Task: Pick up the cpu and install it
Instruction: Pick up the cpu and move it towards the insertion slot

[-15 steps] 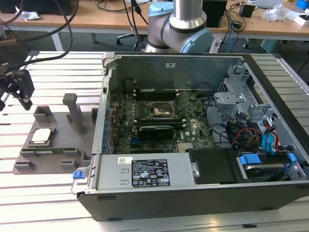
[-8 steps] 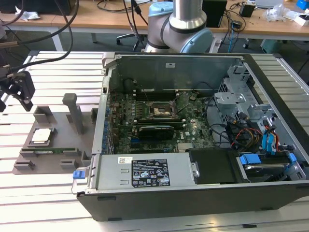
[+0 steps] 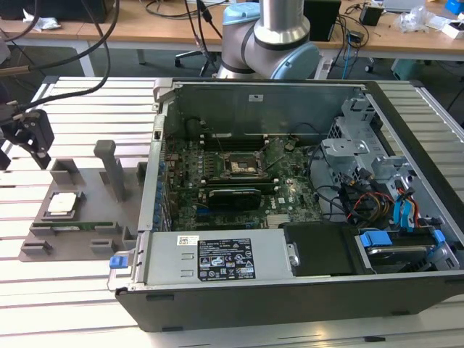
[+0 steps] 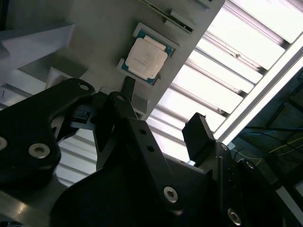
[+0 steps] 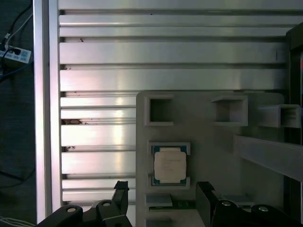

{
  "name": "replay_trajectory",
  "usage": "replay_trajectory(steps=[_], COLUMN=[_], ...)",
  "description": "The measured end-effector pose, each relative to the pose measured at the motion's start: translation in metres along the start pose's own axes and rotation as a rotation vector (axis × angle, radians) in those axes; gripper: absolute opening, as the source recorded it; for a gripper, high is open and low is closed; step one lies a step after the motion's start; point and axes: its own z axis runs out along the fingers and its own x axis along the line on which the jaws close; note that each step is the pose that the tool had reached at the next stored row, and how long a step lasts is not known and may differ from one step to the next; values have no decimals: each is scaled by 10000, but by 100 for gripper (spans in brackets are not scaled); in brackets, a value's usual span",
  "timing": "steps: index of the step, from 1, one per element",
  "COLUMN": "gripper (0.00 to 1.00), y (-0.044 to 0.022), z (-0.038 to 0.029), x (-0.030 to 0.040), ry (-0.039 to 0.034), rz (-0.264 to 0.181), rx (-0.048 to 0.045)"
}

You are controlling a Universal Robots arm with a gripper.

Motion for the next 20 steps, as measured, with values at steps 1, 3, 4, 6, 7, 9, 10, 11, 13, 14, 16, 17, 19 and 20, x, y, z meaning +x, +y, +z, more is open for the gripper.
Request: replay_trajectory(steps=[1,3,4,6,7,9,10,11,13,14,16,17,19,20], gripper=[68,68,68,68,68,68,68,68,68,68,68,68,68,68], y=[0,0,0,0,0,0,0,0,0,0,0,0,0,0], z=[7,18,24,38,47,59,71,76,88,92,101,112,129,136], x=[0,0,1,1,1,2,2,2,2,2,3,3,4,4], ry=[0,0,0,-1,-1,0,-1,0,0,0,0,0,0,-1], rz=[0,-1,-1,0,0,-1,0,0,0,0,0,0,0,-1], rx=[1,0,0,0,0,0,0,0,0,0,0,1,1,0])
